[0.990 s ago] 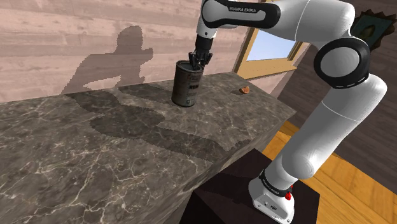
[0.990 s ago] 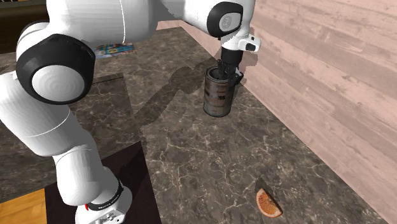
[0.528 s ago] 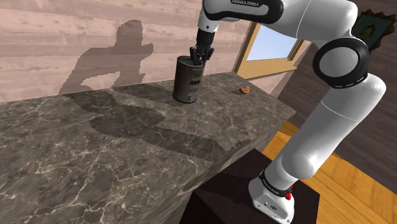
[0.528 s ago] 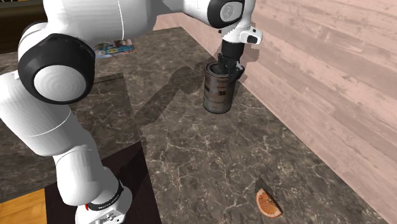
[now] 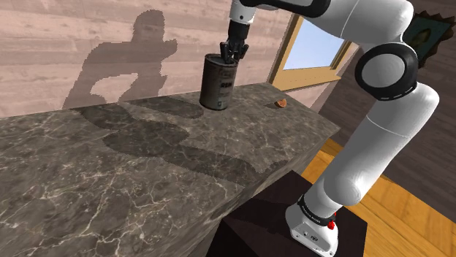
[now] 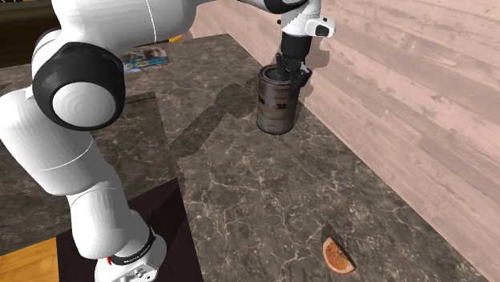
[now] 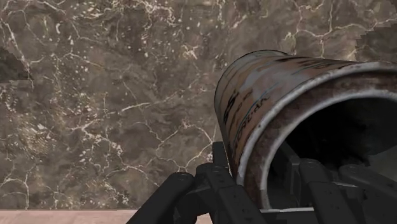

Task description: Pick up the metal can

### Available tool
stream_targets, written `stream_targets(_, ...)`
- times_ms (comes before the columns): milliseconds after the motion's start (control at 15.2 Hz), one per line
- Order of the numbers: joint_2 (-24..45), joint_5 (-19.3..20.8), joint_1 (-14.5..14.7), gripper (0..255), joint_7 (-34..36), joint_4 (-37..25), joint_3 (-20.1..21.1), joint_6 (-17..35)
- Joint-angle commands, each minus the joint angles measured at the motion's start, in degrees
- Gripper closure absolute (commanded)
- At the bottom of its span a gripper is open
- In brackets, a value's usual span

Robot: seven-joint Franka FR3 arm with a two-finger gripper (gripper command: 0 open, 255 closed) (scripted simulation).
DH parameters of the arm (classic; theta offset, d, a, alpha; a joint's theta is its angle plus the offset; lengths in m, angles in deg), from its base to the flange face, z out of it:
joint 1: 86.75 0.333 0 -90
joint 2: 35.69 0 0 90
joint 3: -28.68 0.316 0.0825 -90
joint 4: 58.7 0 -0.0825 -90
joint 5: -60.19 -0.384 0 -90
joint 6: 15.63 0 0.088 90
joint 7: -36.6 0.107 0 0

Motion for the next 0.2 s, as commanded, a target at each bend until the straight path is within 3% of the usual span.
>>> stream_targets(0, 0.2, 0.0, 0.0, 255, 0.0, -2.0, 0.0, -1.6)
stream_targets(132, 0.3, 0.0, 0.0, 255, 0.0, -2.2, 0.0, -1.8)
